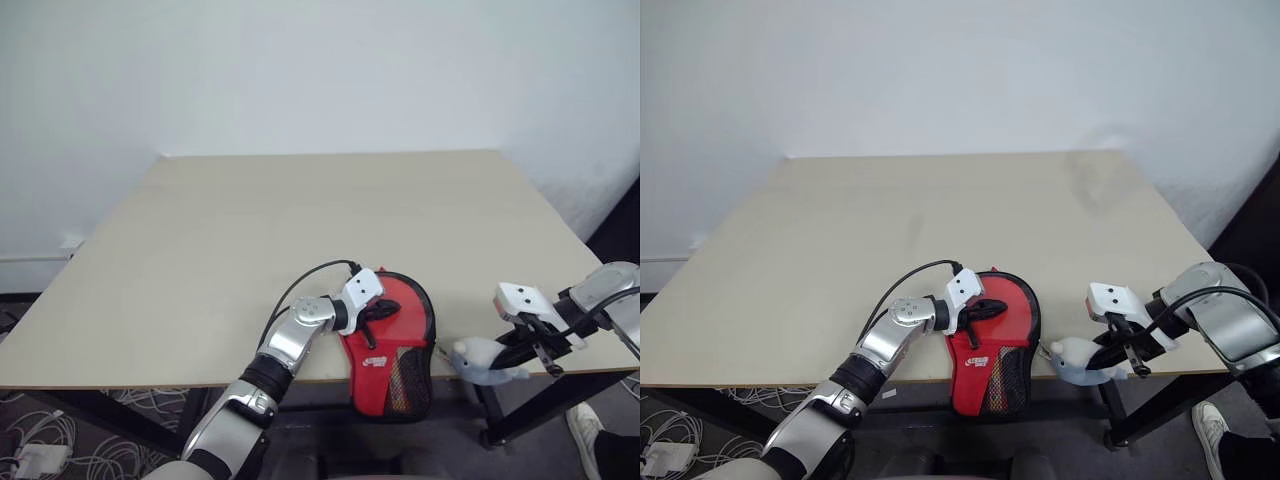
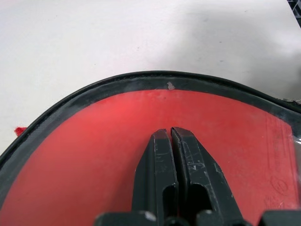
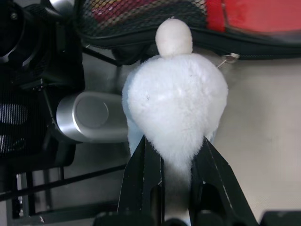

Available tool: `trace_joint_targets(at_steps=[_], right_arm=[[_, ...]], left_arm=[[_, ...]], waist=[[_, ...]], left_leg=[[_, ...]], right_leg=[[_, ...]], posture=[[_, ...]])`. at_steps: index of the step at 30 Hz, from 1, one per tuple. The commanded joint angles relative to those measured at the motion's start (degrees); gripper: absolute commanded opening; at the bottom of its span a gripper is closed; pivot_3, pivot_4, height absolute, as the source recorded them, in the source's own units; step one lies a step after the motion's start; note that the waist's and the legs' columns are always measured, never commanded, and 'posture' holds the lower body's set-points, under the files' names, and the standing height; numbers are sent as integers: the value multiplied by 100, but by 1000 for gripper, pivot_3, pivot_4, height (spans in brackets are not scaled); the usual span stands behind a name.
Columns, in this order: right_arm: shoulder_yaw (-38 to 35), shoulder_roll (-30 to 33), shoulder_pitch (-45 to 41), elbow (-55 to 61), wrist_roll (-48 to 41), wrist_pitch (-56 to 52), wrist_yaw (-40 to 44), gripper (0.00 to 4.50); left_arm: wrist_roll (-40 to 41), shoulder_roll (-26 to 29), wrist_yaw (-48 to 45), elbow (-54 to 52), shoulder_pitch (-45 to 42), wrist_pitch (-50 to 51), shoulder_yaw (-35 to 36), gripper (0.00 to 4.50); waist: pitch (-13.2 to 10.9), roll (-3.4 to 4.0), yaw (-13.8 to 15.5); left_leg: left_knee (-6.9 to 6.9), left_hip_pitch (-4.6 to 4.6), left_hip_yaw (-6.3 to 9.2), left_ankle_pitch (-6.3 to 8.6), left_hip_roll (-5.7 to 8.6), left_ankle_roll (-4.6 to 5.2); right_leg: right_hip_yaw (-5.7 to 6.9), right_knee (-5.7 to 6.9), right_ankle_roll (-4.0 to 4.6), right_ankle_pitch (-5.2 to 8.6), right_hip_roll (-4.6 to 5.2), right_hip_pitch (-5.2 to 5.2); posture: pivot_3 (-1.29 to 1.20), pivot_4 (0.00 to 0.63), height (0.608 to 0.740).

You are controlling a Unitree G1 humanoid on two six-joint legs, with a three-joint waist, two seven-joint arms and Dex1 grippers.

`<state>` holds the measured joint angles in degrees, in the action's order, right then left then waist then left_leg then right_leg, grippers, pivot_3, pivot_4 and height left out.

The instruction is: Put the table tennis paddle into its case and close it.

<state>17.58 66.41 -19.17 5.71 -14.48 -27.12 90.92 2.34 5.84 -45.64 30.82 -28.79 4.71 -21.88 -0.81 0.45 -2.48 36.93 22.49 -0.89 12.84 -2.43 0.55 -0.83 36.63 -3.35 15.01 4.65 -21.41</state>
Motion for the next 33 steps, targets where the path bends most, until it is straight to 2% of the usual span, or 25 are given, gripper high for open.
trace_joint_targets(at_steps=[1,8,12,18,28,33], right_arm=[[14,402,102,262,-252,183,158,194],[82,619,3,427,-559,255,158,194],[-9,265,-269,199,-393,117,125,194],[-31,152,-241,298,-383,41,106,194],[21,-879,-1211,-934,358,-185,-868,194],[5,-993,-1292,-1040,410,-212,-820,194]], left_arm=[[-372,228,61,680,322,223,-133,0],[-381,194,85,720,295,177,-131,0],[-389,181,83,724,304,166,-131,0],[-405,181,68,735,297,177,-134,0],[-431,141,5,809,235,107,-142,0],[-445,128,-10,853,221,72,-141,0]], waist=[[0,-1,4],[-1,-3,95],[0,-6,119],[0,-11,121],[2,-18,120],[2,-19,123]], left_leg=[[0,0,0,3,1,-3],[2,0,-1,7,1,-5],[3,0,-4,8,0,-5],[3,1,-3,8,0,-5],[4,-1,-5,6,-1,-2],[4,1,-4,1,0,7]], right_leg=[[0,-1,-1,1,1,0],[1,-5,-2,1,2,0],[0,-6,-2,1,3,-1],[1,-5,-2,1,3,-1],[1,-3,-1,0,2,0],[1,-3,-1,0,2,0]], posture=[[0,0,740],[0,0,740],[0,0,740],[0,0,740],[0,0,740],[0,0,740]])
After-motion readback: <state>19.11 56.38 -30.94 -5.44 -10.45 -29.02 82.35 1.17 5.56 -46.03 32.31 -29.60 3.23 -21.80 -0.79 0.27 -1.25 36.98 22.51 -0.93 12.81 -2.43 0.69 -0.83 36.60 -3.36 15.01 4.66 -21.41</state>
